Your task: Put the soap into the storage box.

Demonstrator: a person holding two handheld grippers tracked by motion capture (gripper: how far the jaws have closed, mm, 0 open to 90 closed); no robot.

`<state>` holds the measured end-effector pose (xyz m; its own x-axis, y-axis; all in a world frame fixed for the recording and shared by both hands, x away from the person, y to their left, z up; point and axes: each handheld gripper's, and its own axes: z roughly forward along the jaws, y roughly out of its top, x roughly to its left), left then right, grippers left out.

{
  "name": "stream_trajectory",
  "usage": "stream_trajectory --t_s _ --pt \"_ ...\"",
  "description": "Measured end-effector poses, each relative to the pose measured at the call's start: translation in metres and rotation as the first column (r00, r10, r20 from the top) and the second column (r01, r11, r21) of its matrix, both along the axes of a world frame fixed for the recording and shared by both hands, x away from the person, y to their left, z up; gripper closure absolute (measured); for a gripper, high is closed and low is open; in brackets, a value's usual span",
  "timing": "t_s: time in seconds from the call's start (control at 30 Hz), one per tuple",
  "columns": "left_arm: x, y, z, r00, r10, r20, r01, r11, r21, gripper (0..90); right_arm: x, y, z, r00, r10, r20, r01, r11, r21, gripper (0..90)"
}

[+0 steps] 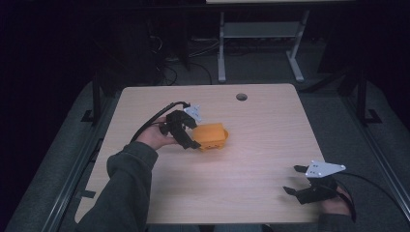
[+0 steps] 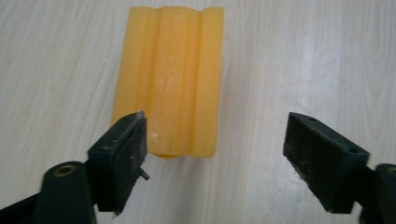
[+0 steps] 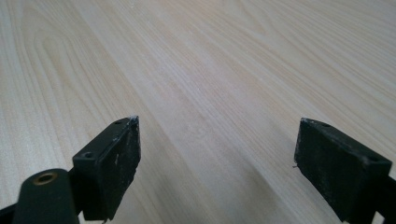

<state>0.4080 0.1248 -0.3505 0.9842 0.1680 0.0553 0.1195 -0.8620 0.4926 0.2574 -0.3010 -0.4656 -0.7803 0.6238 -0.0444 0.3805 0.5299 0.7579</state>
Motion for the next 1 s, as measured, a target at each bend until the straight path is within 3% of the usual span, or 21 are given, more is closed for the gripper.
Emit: stream_trajectory --t_s 0.27,0.7,1.0 --pt "-0.010 0.004 0.000 0.9999 -0.008 0.010 0.008 0.9999 -0.009 20.6 0.000 0.000 0.000 1.0000 -0.006 -0.002 0.006 1.0000 0.002 14.0" --pt "-0.024 0.027 0.000 0.9990 0.031 0.031 -0.030 0.9989 -0.035 19.5 0.000 0.001 0.000 0.9999 -0.011 -0.005 0.011 0.9999 -0.005 14.0" --pt "-0.035 0.036 -0.004 0.9992 0.037 0.019 -0.036 0.9989 -0.029 19.5 0.002 0.005 0.000 0.9999 -0.012 -0.008 0.012 0.9999 -0.010 14.0"
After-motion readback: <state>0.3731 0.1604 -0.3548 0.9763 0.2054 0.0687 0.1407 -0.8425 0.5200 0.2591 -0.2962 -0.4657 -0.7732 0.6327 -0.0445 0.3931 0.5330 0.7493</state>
